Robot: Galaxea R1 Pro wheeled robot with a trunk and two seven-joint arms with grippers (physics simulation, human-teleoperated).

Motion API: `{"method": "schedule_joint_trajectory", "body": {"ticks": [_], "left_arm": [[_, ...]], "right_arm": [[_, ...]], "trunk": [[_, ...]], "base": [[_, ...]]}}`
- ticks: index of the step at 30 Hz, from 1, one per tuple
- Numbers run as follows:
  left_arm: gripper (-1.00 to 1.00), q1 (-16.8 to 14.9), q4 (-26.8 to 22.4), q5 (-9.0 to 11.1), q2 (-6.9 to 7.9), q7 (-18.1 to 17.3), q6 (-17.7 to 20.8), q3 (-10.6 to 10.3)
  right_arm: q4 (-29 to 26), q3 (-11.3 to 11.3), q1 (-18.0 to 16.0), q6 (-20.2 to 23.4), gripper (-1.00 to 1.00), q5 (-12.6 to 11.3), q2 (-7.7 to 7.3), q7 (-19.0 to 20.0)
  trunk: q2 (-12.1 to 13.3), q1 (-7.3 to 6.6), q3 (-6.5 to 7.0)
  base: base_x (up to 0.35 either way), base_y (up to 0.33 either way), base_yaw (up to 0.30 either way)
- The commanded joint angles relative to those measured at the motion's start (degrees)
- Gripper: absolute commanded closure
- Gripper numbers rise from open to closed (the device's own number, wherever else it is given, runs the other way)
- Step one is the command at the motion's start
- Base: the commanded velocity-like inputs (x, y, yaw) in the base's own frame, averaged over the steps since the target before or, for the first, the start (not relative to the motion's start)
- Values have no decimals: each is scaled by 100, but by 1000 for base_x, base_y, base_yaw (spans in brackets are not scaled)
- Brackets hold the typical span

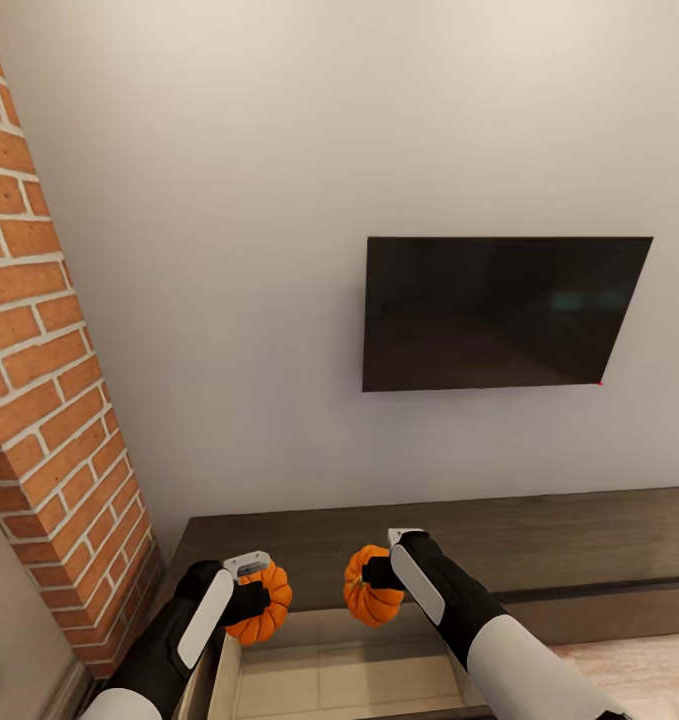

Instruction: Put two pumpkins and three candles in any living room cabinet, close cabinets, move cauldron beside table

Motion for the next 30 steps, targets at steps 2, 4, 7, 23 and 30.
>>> {"method": "schedule_joint_trajectory", "body": {"ticks": [2, 4, 7, 23, 30], "left_arm": [[100, -5, -6, 55, 5, 67, 10, -10], [100, -5, -5, 54, 7, 67, 9, -10], [100, -5, -5, 54, 5, 67, 10, -10], [100, -5, -5, 57, 0, 67, 8, -10], [100, -5, -5, 55, 0, 67, 9, -10]], "right_arm": [[-28, 107, -7, 4, 100, -58, -4, -41], [-52, 288, -7, 1, 100, -52, -5, -43], [-73, 580, -7, -9, 100, -47, -5, -56], [-99, 779, -7, -49, 100, -138, -14, -29], [-99, 779, -7, -53, 100, -142, -14, -6]], "trunk": [[-92, 47, -47], [-172, 91, -83], [-292, 157, -137], [-934, 508, -407], [-1215, 662, -524]], "base": [[0, 0, 0], [0, 0, 0], [0, 0, 0], [0, 0, 82], [0, 0, 115]]}}
